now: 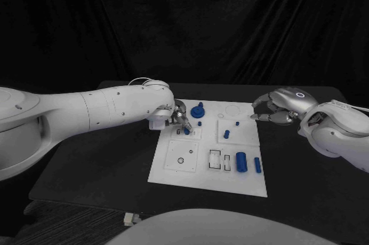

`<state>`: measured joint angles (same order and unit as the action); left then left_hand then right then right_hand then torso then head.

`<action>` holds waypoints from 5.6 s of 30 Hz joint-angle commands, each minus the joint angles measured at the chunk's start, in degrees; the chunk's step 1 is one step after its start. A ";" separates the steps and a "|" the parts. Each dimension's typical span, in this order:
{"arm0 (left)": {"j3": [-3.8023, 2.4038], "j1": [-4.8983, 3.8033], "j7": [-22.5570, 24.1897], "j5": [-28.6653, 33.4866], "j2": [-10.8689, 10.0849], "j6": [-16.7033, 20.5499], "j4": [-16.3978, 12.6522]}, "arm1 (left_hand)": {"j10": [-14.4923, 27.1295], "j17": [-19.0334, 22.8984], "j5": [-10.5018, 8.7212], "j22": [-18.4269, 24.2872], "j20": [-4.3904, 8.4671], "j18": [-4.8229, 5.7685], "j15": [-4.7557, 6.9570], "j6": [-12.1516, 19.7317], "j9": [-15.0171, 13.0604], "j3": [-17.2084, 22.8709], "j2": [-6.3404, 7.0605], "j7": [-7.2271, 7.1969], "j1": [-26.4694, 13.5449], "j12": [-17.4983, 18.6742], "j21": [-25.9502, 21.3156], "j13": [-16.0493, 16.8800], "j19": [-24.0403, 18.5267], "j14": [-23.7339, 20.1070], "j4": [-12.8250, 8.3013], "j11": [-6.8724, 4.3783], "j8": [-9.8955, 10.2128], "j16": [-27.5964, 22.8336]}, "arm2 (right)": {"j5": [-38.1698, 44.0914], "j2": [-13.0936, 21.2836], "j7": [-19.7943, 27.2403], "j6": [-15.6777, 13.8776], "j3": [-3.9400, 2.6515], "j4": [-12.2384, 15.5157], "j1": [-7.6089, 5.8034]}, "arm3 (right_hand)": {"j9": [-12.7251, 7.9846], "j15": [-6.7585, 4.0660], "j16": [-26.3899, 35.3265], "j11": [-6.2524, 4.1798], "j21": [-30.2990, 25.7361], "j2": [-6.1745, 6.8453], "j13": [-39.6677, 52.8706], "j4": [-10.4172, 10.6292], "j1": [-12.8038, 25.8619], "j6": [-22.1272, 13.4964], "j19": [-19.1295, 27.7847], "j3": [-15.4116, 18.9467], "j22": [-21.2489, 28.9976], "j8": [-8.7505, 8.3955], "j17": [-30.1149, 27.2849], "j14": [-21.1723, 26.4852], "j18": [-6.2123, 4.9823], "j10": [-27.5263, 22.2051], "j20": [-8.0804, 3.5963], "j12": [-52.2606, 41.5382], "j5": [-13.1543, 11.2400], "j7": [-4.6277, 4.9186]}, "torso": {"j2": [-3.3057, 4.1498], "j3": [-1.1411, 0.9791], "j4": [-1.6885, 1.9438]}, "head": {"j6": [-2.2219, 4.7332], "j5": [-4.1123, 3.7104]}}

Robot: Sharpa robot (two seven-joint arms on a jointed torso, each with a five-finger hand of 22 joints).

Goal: Assemble the parts on the task board

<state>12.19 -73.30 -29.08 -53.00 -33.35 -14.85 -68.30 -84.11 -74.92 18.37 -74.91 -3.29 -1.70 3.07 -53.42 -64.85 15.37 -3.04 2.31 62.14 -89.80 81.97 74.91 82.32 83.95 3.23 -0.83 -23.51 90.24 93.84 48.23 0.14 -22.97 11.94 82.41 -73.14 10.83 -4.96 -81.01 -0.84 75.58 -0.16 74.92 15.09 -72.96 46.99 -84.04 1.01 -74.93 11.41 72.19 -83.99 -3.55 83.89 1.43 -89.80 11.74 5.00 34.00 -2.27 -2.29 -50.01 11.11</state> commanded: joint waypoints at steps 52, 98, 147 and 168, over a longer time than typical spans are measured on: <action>-0.04 0.10 -1.18 0.38 0.28 -1.69 -0.07 | -5.89 -15.08 -15.44 -9.91 -1.06 -1.21 -1.05 -2.00 5.07 -5.90 2.82 1.79 -9.68 -0.20 -1.87 15.09 -0.74 6.05 7.49 1.39 7.58 -0.24 | 0.12 -0.08 -0.99 0.73 -0.04 -0.32 0.47 | -0.14 0.59 0.35 0.34 -0.40 -0.66 15.08 0.20 0.22 0.21 -1.36 0.31 -10.53 0.05 -0.12 -2.98 0.17 6.11 0.40 -0.20 0.38 0.28 | -0.01 0.01 0.00 | 0.01 -0.08; -0.04 0.10 1.17 0.38 -0.77 2.85 -1.25 | -5.89 -15.08 -15.66 -11.05 -0.73 -1.27 -0.81 1.29 -3.89 -13.33 2.52 1.79 -10.21 -0.20 -3.26 15.09 -0.41 6.05 10.91 1.25 4.75 -0.24 | 0.12 0.03 -1.02 0.93 -0.04 -0.45 0.54 | -0.22 0.56 0.36 0.30 -0.47 -0.72 15.08 0.40 0.54 0.20 -1.35 0.53 -10.52 0.02 -0.15 -2.98 0.16 6.11 0.39 -0.20 0.58 0.23 | -0.04 -0.02 0.00 | 0.01 0.05; 0.01 2.52 3.61 -7.33 -8.11 13.62 -11.53 | -5.89 -15.08 -11.45 -11.08 -1.28 -1.32 -1.19 0.31 0.05 -15.13 0.21 2.02 -0.19 -0.20 -3.67 15.09 -0.01 6.05 8.68 1.58 7.38 -0.24 | 0.12 0.63 -0.79 0.44 -0.04 -0.30 1.24 | -0.32 0.53 0.43 0.27 -0.54 -0.89 15.08 0.73 1.05 0.30 -1.35 0.85 -10.51 0.06 -0.30 -2.96 0.15 6.11 0.37 -0.20 0.80 0.21 | -0.84 -0.08 -0.16 | 0.01 0.73; 0.01 3.29 5.07 -7.33 -6.37 13.31 -9.98 | -5.89 -15.08 -6.32 -11.00 -1.14 -1.39 -1.07 0.96 0.80 -14.43 -0.89 1.90 1.38 -0.20 -4.14 15.09 -0.26 6.05 8.09 1.45 7.29 -0.24 | 0.12 0.55 -0.73 0.64 -0.04 -0.32 1.25 | -0.35 0.52 0.45 0.25 -0.60 -0.93 15.08 0.75 1.08 0.33 -1.33 0.89 -10.49 0.06 -0.35 -2.95 0.14 6.11 0.36 -0.20 0.92 0.19 | -0.77 0.01 -0.10 | 0.01 0.67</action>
<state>12.24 -70.08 -25.30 -60.34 -39.86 -1.41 -78.28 -83.92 -74.92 12.02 -74.91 -4.61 -2.62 2.04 -52.61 -64.06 0.99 -4.03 4.30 63.23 -89.80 78.06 74.90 82.40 84.15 11.43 0.62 -16.28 90.24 93.84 48.77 0.05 -22.24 11.93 82.04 -72.01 10.57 -4.80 -80.79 -0.84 75.36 -0.91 74.90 15.72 -72.21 46.99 -84.04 1.65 -74.91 11.41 71.94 -84.14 -3.55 83.89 1.43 -89.80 12.40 5.00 33.23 -2.27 -2.37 -50.01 11.75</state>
